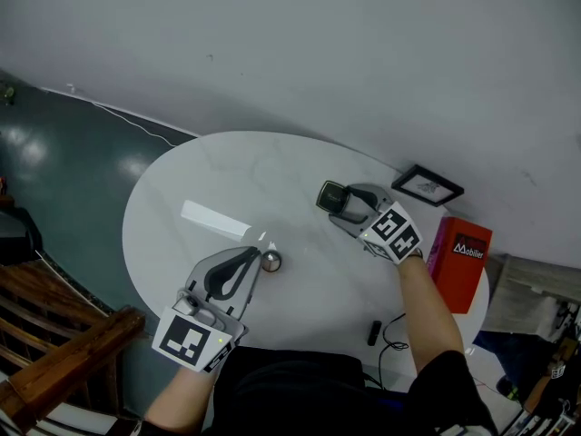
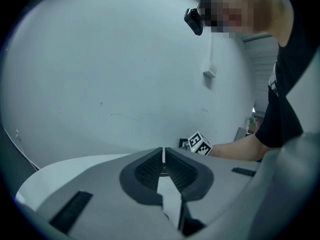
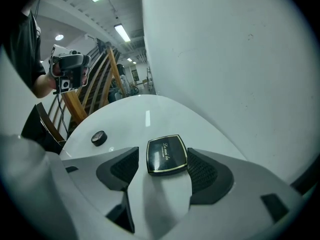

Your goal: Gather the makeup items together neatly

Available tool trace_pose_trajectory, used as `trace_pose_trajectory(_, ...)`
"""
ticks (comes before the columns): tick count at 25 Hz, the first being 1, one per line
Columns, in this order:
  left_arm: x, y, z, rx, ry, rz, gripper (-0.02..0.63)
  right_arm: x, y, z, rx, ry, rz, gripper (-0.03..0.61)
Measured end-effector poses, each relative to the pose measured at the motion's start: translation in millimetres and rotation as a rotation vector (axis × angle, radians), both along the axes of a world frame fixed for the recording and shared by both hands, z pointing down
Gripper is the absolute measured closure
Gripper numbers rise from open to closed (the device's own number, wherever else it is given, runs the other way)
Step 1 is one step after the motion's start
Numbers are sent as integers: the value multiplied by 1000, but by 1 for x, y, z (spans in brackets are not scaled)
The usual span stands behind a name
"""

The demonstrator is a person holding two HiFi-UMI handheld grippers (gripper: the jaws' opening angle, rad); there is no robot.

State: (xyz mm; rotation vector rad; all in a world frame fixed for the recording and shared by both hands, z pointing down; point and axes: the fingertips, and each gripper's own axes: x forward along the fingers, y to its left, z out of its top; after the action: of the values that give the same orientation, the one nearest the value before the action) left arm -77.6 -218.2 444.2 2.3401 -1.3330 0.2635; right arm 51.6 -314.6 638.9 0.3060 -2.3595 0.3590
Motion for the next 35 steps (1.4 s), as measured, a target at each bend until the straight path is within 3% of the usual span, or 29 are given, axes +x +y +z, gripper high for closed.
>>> trace_pose_trajectory(6, -2, 6, 2, -12, -1, -3, 588, -5, -5, 4, 110, 56, -6, 301)
trace_pose_trajectory(15, -7, 13, 3, -28, 12, -18, 588, -4, 5, 28, 58, 154, -94, 291)
trace_pose_trajectory(22, -8, 16, -10, -1, 14, -15, 588, 3, -4, 20, 31, 103, 31, 296)
trace_pose_trajectory(35, -12, 46, -41, 66, 36, 49, 588, 3, 51, -57, 85, 7, 59, 296)
